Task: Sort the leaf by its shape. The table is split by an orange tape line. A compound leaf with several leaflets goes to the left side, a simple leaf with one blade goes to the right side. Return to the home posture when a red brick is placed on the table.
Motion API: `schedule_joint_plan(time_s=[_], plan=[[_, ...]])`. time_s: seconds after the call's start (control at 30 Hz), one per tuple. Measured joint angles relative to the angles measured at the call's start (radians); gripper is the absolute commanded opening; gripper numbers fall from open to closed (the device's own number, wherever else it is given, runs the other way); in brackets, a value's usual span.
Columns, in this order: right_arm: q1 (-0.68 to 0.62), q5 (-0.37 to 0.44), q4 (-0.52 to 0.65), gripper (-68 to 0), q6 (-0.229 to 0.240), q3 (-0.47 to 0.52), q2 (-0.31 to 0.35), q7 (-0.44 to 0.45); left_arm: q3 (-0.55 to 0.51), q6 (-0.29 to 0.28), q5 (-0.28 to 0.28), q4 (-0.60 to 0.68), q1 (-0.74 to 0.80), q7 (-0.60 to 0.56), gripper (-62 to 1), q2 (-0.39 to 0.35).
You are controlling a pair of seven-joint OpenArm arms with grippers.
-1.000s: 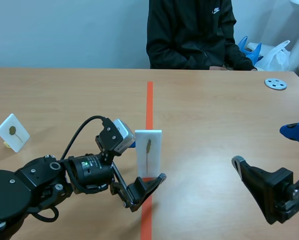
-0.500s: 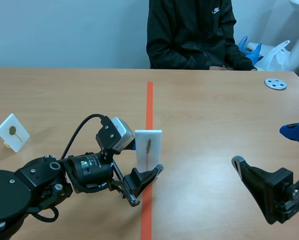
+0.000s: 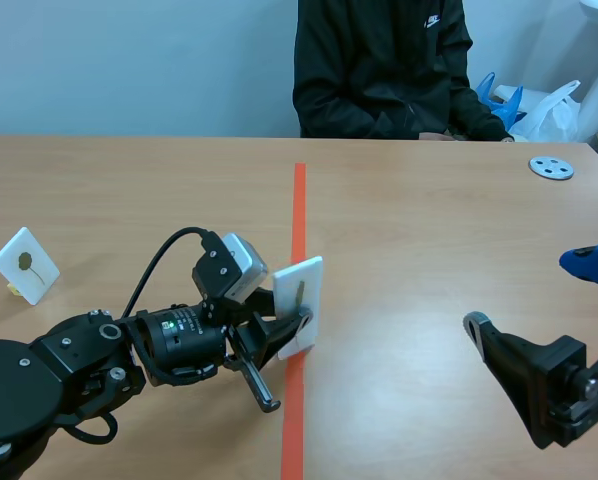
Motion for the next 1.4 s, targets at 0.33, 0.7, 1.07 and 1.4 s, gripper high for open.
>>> schedule_joint_plan(time_s=[0.33,0.7,1.07,1.4], plan=[[0.000,0.000,0.000,0.4,0.000,0.000,0.000,0.000,0.000,0.000,0.000,0.000,0.000,0.000,-56.9,0.000],[0.000,0.000,0.000,0.4,0.000,0.000,0.000,0.000,-0.081,-0.031,-0.143,0.228,0.083,0.149,-56.9,-0.042],[0.000,0.000,0.000,0.4,0.000,0.000,0.000,0.000,-0.433,-0.031,-0.315,0.554,0.367,0.330,-56.9,-0.084],[0.000,0.000,0.000,0.4,0.000,0.000,0.000,0.000,-0.663,0.081,-0.346,0.629,0.556,0.331,-56.8,-0.051]])
